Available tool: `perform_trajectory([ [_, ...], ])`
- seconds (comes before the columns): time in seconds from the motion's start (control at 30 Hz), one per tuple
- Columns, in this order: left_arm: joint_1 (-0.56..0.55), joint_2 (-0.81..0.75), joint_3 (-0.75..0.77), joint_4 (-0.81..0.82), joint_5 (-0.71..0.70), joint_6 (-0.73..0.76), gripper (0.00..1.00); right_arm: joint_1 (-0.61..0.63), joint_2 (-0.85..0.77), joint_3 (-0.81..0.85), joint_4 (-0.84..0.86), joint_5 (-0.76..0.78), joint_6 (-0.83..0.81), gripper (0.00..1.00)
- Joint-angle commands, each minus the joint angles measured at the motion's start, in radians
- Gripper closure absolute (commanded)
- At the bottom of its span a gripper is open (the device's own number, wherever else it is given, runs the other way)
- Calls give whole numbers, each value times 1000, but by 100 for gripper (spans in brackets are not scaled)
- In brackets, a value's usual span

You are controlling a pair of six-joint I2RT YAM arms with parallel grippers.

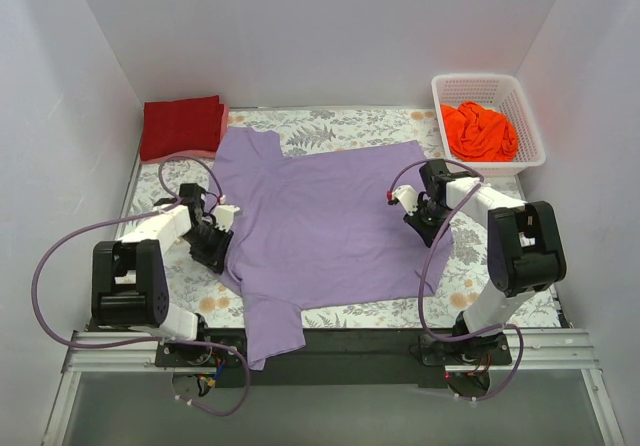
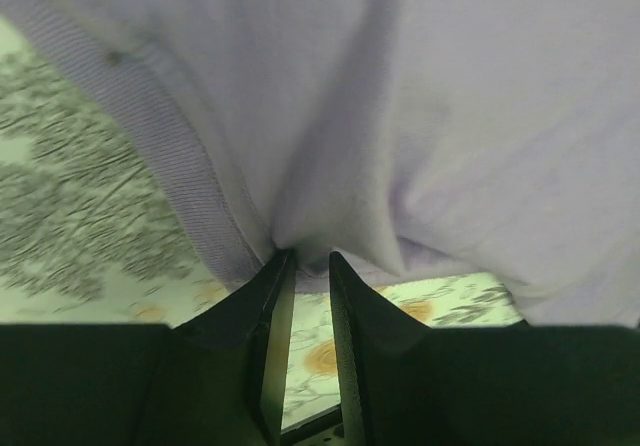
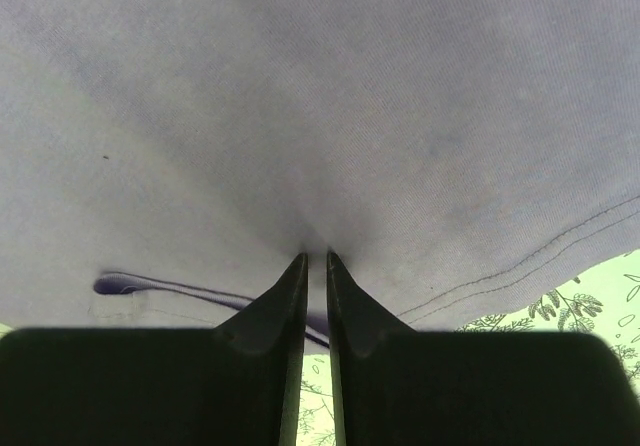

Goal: Fold and stack the t-shirts
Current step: Flatten the tshirt out

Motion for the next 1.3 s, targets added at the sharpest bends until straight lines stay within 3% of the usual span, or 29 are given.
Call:
perform_trajectory([
  [0.0,41,20,16,52,-289,103,80,-6,18,-59,36,49,-24,82],
  [0.23,38,-28,76,119,-464,126,76,-6,-54,-31,29,66,-27,82],
  [0.3,38,-60,131,63,-383,112,73,-6,-64,6,19,61,-19,81],
  [0.4,36,-57,233,-81,-116,75,72,-3,-84,88,-45,-46,7,81],
  [0.47,33,-32,235,-95,-39,48,72,25,-94,112,-74,-97,27,81],
  [0.63,21,78,212,-36,3,-29,71,74,-23,61,-53,-82,41,81],
  [0.9,19,268,281,53,-55,-80,71,63,103,66,61,35,22,82],
  [1.07,19,481,459,107,-86,-119,73,37,241,193,134,133,35,82],
  [1.17,19,604,734,107,-63,-165,73,-6,339,372,160,198,65,82],
  [1.27,21,623,873,63,-8,-179,68,-14,337,512,145,202,69,81],
])
